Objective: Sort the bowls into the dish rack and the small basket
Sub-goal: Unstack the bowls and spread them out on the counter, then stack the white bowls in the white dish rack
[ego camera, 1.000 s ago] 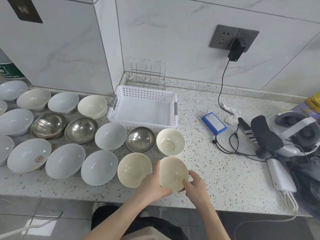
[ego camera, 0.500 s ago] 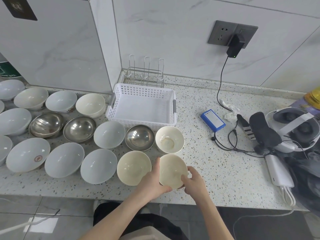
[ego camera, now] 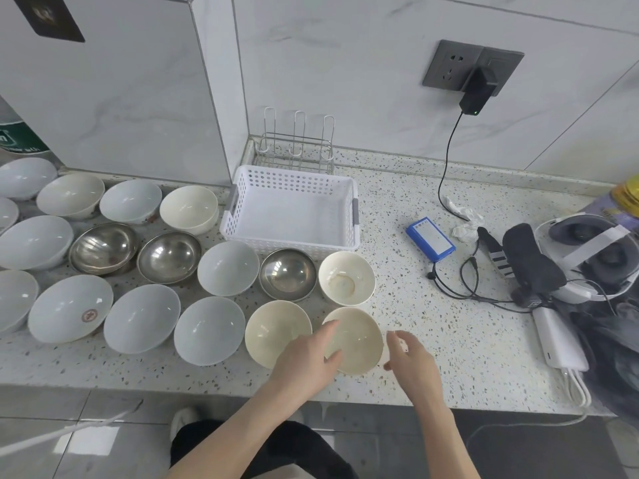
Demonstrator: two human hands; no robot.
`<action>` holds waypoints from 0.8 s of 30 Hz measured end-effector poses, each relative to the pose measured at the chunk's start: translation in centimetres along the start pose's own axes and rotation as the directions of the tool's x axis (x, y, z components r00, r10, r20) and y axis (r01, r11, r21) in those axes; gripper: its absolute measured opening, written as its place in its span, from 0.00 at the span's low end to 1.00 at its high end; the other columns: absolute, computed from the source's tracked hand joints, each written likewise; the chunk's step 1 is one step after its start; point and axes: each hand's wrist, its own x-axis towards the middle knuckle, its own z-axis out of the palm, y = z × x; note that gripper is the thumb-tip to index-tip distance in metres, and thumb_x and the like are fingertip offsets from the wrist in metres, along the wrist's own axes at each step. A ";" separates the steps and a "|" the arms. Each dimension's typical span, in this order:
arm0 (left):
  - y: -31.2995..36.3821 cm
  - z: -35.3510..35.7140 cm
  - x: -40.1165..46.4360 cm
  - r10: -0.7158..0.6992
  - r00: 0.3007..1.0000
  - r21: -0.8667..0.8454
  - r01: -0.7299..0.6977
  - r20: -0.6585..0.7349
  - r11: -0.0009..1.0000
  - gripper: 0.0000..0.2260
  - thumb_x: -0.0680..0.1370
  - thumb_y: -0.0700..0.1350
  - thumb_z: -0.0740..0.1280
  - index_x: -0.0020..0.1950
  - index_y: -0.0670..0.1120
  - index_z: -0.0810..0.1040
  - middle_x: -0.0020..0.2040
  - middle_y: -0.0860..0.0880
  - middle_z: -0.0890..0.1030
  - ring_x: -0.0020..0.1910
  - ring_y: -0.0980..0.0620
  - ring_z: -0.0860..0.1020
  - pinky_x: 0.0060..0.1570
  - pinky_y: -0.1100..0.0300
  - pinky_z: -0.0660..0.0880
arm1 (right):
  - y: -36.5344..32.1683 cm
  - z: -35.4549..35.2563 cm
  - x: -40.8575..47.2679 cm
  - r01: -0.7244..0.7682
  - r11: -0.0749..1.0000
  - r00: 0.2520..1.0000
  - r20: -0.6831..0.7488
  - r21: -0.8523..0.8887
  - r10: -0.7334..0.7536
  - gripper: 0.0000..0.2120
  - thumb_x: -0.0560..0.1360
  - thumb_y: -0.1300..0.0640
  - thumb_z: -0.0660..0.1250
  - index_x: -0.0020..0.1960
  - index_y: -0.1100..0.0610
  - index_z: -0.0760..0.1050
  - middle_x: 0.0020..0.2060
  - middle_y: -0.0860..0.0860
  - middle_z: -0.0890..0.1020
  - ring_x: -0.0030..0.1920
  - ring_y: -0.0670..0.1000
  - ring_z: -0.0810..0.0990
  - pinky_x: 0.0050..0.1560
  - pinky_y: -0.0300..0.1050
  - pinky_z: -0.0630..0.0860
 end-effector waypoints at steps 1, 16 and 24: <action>-0.2 -0.7 -0.2 0.014 0.999 0.006 -0.014 -0.040 1.000 0.22 0.81 0.52 0.62 0.75 0.54 0.66 0.40 0.51 0.82 0.39 0.52 0.80 0.41 0.60 0.77 | -0.3 -0.4 -0.1 0.005 0.999 0.999 -0.046 -0.032 -0.007 0.20 0.80 0.43 0.57 0.69 0.48 0.70 0.41 0.51 0.85 0.43 0.50 0.81 0.42 0.47 0.76; -18.5 -17.5 -9.1 -0.211 0.868 -0.195 0.135 -0.450 0.971 0.08 0.80 0.55 0.62 0.52 0.54 0.79 0.42 0.57 0.83 0.41 0.55 0.81 0.38 0.58 0.75 | -19.2 12.7 -6.5 0.352 0.933 0.934 -0.086 0.070 -0.346 0.13 0.78 0.56 0.61 0.60 0.51 0.78 0.38 0.45 0.85 0.43 0.43 0.80 0.43 0.43 0.71; -35.3 -27.8 -19.3 -0.387 0.784 -0.382 0.208 -0.485 0.901 0.05 0.80 0.56 0.61 0.45 0.61 0.73 0.39 0.56 0.83 0.39 0.56 0.81 0.41 0.54 0.79 | -29.0 31.9 -17.6 0.475 0.867 0.826 0.264 0.152 -0.499 0.10 0.79 0.57 0.61 0.56 0.50 0.79 0.34 0.43 0.85 0.31 0.37 0.77 0.30 0.30 0.70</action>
